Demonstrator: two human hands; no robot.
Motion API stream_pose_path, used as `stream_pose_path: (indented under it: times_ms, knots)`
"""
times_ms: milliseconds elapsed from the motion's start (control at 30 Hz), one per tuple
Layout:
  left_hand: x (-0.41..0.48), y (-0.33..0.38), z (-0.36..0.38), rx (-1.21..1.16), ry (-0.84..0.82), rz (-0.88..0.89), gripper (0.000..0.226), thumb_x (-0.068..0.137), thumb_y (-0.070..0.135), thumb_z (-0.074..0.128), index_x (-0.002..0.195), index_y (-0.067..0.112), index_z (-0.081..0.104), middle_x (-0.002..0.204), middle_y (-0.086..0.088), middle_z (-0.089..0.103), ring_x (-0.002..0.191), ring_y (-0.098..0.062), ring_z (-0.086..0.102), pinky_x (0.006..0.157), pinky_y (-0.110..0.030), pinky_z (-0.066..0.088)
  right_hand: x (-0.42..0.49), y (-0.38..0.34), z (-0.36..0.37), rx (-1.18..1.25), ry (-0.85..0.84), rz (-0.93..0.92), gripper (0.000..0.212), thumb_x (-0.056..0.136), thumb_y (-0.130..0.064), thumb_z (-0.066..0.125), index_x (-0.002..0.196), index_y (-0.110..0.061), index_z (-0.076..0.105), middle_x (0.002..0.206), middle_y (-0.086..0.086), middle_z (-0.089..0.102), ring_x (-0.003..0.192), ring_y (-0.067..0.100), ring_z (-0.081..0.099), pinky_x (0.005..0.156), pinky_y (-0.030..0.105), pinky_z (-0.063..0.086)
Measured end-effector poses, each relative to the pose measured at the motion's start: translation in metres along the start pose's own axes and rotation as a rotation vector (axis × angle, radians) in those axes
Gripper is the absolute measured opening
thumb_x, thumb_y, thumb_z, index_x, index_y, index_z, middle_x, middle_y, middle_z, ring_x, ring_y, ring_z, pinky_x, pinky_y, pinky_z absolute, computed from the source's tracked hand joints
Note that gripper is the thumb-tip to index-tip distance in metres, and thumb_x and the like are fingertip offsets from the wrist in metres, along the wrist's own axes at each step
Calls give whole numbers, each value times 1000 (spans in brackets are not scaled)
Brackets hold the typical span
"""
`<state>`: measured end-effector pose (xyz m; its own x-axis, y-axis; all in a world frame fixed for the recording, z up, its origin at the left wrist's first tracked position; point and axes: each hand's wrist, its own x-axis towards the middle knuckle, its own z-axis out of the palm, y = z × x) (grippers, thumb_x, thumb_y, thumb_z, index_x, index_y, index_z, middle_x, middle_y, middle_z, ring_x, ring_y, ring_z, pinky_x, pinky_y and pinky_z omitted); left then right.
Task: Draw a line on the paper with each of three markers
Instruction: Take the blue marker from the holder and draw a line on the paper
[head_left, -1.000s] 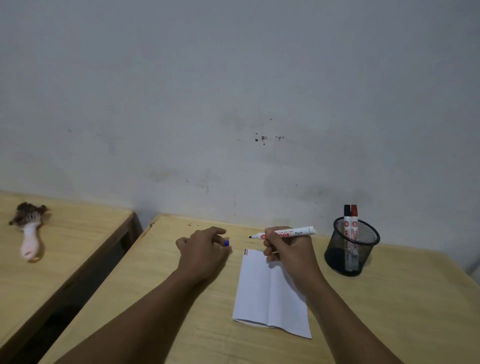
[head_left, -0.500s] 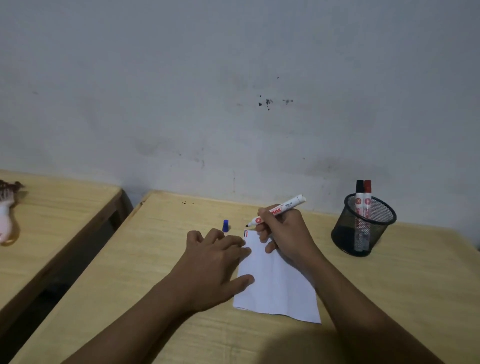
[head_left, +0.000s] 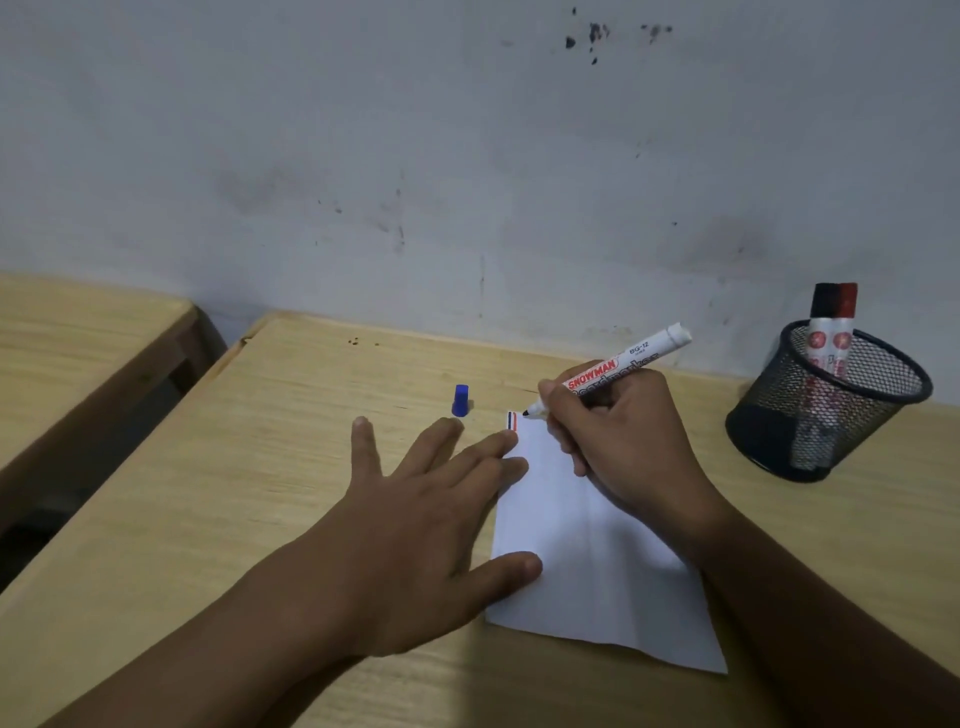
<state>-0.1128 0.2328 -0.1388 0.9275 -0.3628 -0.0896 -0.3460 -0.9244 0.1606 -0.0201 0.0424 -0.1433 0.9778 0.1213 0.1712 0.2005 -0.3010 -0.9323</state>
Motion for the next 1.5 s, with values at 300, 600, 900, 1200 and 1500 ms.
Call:
stream_pose_path:
  times_ms: [300, 600, 900, 1200, 1500]
  knots:
    - [0, 1, -4, -1, -36, 2, 72, 87, 79, 16, 149, 45, 4, 161, 27, -12, 149, -9, -18, 112, -71, -7, -1, -1, 1, -2, -17, 18, 22, 94, -23, 70, 81, -6, 74, 61, 9, 64, 50, 15, 56, 45, 22, 45]
    - [0, 2, -5, 16, -45, 6, 73, 87, 79, 14, 150, 44, 2, 162, 24, -11, 148, -10, -17, 113, -71, -4, -1, -1, 2, -43, -42, 17, 22, 94, -27, 70, 81, -9, 73, 62, 9, 64, 50, 14, 56, 47, 22, 47]
    - [0, 3, -7, 17, -55, -1, 75, 86, 79, 12, 151, 43, 0, 162, 24, -11, 148, -10, -17, 113, -71, -3, 0, 0, 1, -52, -59, 10, 24, 94, -26, 69, 78, -8, 71, 61, 16, 61, 50, 15, 55, 47, 23, 47]
    - [1, 3, -7, 18, -63, -3, 77, 84, 80, 10, 151, 43, -1, 162, 24, -13, 149, -10, -18, 112, -72, -4, 1, 0, 0, -11, -88, 1, 21, 93, -20, 70, 75, -8, 70, 57, 11, 60, 49, 20, 53, 47, 27, 46]
    - [1, 2, -10, -36, -1, 33, 73, 87, 77, 30, 149, 39, 19, 155, 22, 12, 143, -5, -4, 112, -72, 1, 2, -10, -6, 179, 9, 53, 16, 93, -12, 70, 88, 3, 71, 68, 26, 64, 52, 23, 56, 46, 33, 49]
